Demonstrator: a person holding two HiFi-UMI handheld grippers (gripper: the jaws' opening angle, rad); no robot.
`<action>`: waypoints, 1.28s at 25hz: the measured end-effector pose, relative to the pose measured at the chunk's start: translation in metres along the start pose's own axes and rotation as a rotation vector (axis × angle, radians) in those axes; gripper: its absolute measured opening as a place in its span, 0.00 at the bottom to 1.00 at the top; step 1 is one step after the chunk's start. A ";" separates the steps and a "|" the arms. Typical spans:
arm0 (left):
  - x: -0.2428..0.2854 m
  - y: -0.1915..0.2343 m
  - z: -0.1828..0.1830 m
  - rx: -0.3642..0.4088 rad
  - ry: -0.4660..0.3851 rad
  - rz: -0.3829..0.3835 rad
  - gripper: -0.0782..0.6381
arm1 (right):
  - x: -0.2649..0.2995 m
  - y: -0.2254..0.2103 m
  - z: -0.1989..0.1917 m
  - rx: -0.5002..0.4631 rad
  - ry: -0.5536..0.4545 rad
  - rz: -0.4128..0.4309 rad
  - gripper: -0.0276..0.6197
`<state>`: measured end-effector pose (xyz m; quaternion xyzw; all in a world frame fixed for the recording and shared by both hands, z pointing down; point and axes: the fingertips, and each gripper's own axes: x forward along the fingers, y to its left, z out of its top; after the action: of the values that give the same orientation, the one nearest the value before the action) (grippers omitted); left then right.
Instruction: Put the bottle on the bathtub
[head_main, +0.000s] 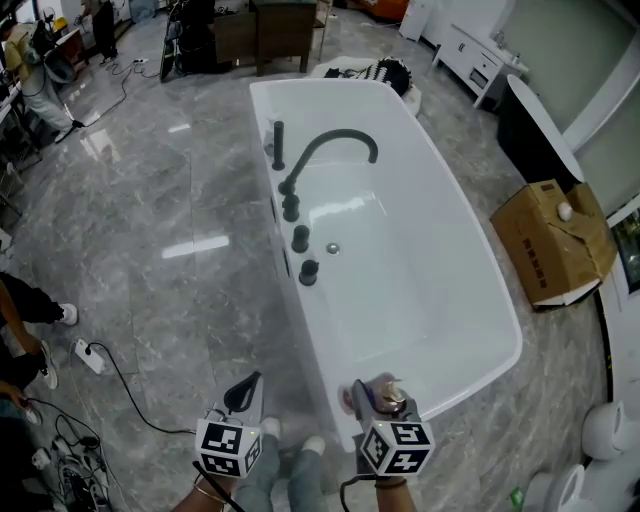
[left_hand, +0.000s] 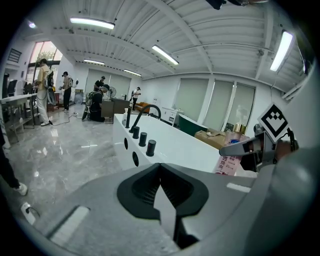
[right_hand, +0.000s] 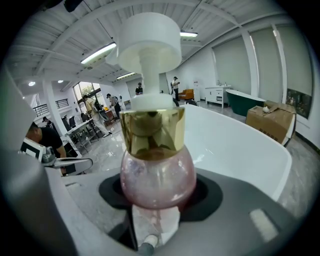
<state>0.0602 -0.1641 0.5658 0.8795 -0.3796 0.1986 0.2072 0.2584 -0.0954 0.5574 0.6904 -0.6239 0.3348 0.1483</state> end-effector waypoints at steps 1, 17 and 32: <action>0.001 0.002 -0.001 -0.003 0.001 0.002 0.12 | 0.005 0.000 0.003 -0.004 -0.003 0.002 0.38; 0.019 0.031 -0.017 -0.027 0.010 0.030 0.12 | 0.082 0.020 0.042 -0.097 -0.029 0.065 0.38; 0.025 0.062 -0.028 -0.050 0.027 0.081 0.12 | 0.134 0.020 0.068 -0.128 -0.053 0.068 0.38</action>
<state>0.0242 -0.2036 0.6149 0.8552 -0.4169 0.2093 0.2259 0.2580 -0.2438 0.5900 0.6667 -0.6708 0.2803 0.1642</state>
